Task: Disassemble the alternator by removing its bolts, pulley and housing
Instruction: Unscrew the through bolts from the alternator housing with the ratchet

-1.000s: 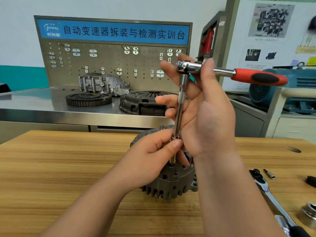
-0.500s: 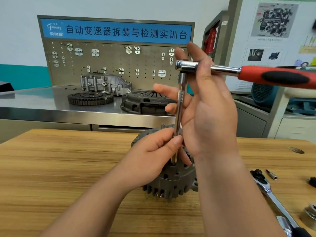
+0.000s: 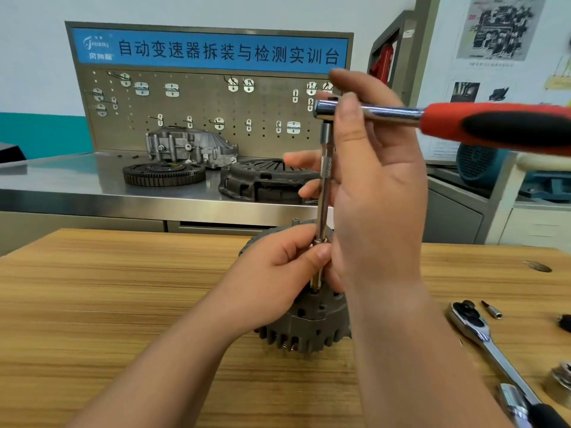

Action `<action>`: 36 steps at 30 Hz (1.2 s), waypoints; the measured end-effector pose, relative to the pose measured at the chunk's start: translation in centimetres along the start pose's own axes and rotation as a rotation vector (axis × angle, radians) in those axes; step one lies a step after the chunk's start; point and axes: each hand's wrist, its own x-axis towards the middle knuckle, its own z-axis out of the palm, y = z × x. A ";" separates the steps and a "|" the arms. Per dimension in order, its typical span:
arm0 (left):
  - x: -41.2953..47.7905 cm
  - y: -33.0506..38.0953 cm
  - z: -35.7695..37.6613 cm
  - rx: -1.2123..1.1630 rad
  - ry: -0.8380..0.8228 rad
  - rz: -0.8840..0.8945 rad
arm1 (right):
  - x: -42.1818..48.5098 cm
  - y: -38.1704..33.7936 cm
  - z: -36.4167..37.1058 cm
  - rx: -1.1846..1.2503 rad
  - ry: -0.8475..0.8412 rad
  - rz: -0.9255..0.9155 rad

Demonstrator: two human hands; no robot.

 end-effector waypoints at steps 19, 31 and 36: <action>-0.1 0.5 0.1 -0.013 -0.027 0.003 | 0.3 -0.2 -0.4 0.177 -0.020 0.175; -0.2 0.2 0.0 -0.077 -0.038 0.043 | 0.5 -0.2 -0.6 0.200 -0.062 0.244; 0.0 0.0 0.1 -0.100 -0.042 0.068 | 1.2 -0.2 -1.5 0.382 -0.161 0.388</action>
